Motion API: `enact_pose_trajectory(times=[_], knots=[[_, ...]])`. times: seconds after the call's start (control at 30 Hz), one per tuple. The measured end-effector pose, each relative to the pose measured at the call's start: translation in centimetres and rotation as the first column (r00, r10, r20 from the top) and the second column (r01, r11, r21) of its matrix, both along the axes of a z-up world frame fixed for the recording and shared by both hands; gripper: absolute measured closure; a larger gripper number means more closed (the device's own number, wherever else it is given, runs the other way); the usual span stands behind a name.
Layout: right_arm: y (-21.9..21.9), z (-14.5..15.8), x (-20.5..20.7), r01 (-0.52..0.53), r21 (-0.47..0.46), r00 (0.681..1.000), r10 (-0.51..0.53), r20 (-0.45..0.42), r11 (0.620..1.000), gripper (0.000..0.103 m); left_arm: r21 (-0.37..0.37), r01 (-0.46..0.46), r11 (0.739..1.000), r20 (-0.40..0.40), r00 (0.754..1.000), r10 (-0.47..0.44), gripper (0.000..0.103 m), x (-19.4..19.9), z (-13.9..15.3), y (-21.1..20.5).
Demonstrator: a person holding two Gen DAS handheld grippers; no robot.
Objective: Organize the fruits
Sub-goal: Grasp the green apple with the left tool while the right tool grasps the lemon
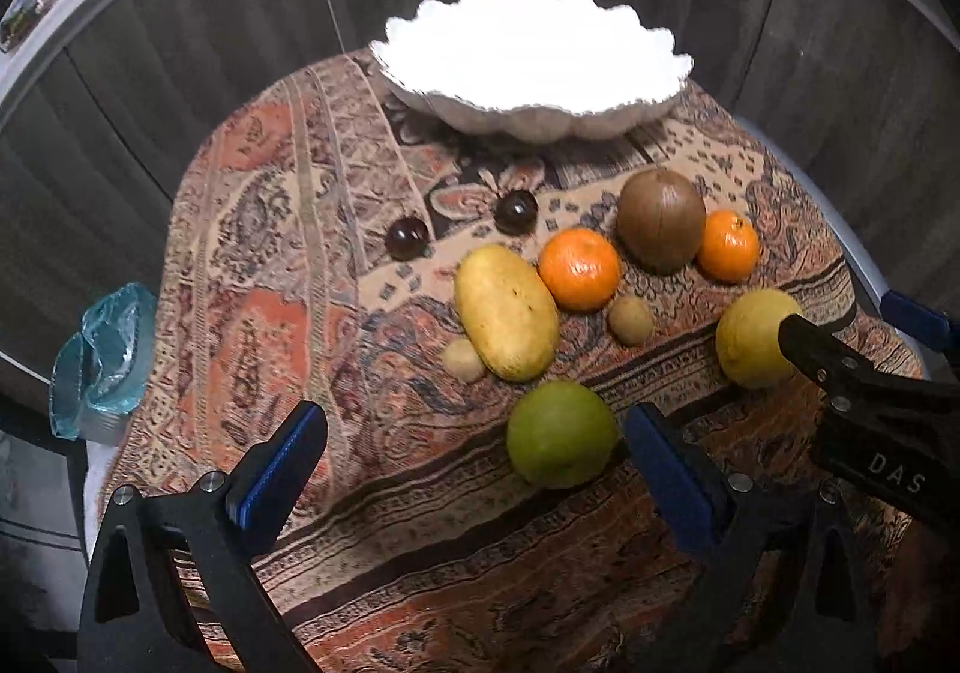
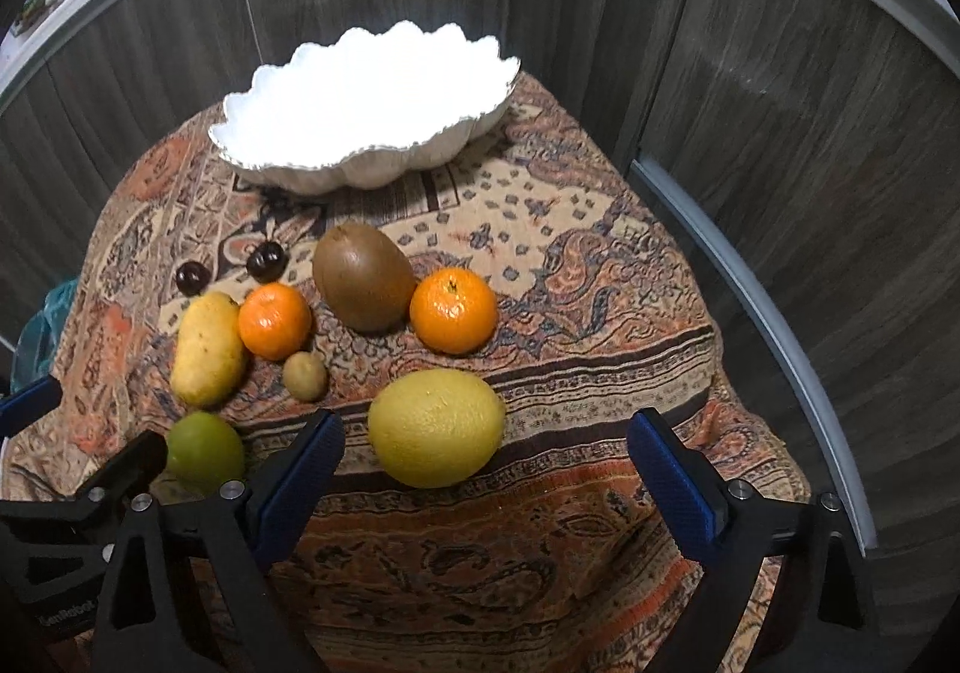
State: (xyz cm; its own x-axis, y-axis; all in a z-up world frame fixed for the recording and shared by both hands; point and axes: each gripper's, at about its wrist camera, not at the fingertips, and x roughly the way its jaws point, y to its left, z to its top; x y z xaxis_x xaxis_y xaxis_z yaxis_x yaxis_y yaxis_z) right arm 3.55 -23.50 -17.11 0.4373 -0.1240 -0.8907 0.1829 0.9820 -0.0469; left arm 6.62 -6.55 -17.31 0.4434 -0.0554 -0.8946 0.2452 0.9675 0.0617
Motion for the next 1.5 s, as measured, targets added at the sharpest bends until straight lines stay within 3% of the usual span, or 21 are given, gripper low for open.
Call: enact_pose_trajectory(times=[0.33, 0.67, 0.83, 0.93, 1.23, 1.5], knots=[[-0.4, -3.0, 1.2, -0.041, 0.056, 0.997, 0.045, -0.067, 0.998, 0.009, 0.010, 0.051, 0.999, -0.084, 0.995, -0.050, 0.012, 0.0, -2.9, -1.8], [0.2, -4.5, 2.1, -0.061, 0.098, 0.993, 0.071, -0.096, 0.993, 0.014, 0.001, 0.075, 0.997, -0.139, 0.988, -0.074, 0.038, 0.8, -4.8, -2.1], [0.4, -5.0, 2.4, -0.074, 0.144, 0.991, 0.089, -0.097, 0.987, 0.024, -0.015, 0.117, 0.993, -0.144, 0.983, -0.118, 0.055, 0.7, -5.1, -2.9], [0.7, -5.3, 2.5, -0.088, 0.171, 0.989, 0.107, -0.103, 0.981, 0.038, 0.006, 0.134, 0.991, -0.133, 0.982, -0.132, 0.055, 0.5, -5.1, -3.2], [0.9, -5.1, 2.1, -0.094, 0.170, 0.990, 0.110, -0.091, 0.981, 0.040, 0.003, 0.134, 0.991, -0.122, 0.984, -0.133, 0.056, 0.4, -4.7, -3.0], [0.9, -3.1, 1.4, -0.094, 0.148, 0.994, 0.102, -0.048, 0.985, 0.040, -0.001, 0.125, 0.992, -0.075, 0.989, -0.125, 0.056, -0.1, -2.6, -2.3]])
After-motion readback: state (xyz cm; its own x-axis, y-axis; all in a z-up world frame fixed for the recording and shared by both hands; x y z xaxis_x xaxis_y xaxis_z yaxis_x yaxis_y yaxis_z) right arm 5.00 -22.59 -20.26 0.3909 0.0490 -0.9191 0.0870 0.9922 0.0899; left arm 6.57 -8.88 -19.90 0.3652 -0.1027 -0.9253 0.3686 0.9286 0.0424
